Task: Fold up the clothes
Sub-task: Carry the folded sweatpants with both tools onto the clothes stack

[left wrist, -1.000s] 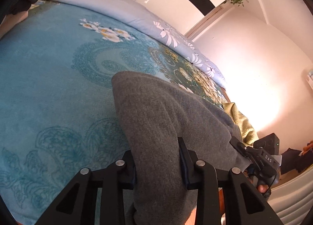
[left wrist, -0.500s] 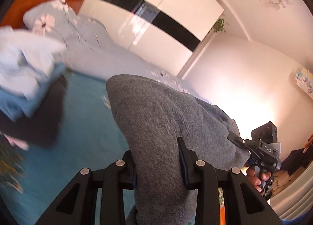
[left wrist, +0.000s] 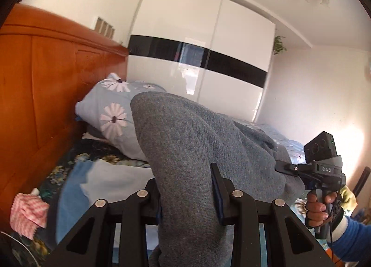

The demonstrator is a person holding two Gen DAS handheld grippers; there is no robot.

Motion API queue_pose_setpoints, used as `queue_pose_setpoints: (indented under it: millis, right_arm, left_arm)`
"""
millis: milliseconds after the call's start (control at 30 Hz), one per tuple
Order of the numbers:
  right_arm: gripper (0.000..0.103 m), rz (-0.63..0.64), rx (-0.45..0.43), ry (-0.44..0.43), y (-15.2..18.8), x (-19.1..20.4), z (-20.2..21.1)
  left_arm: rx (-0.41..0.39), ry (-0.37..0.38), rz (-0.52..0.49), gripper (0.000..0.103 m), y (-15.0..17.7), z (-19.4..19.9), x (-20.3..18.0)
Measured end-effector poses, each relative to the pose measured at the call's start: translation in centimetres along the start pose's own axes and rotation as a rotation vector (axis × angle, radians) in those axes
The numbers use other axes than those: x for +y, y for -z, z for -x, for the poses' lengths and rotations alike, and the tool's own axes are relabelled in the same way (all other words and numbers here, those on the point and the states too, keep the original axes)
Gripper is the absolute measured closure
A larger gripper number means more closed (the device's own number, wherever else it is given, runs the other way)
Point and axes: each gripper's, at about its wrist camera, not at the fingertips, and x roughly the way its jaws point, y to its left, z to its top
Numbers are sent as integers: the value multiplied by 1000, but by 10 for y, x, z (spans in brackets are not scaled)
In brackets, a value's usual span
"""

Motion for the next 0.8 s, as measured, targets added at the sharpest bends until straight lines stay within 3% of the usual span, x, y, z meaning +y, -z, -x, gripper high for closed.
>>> queue_pose_setpoints:
  millis: [200, 300, 367, 533, 600, 800]
  right_arm:
    - [72, 16, 54, 9, -7, 2, -76]
    - [71, 28, 81, 76, 0, -10, -103]
    - [70, 4, 94, 102, 7, -26, -110]
    - [62, -36, 126, 132, 8, -52, -111]
    - [62, -33, 139, 133, 7, -51, -109]
    - [60, 161, 103, 208, -8, -13, -79]
  left_arm:
    - [82, -90, 49, 67, -21, -45, 75]
    - [190, -85, 170, 63, 0, -80, 125]
    - [211, -86, 205, 57, 17, -93, 141]
    - [187, -24, 289, 45, 37, -99, 156]
    - [191, -22, 301, 45, 35, -93, 149]
    - [116, -67, 213, 41, 15, -39, 124]
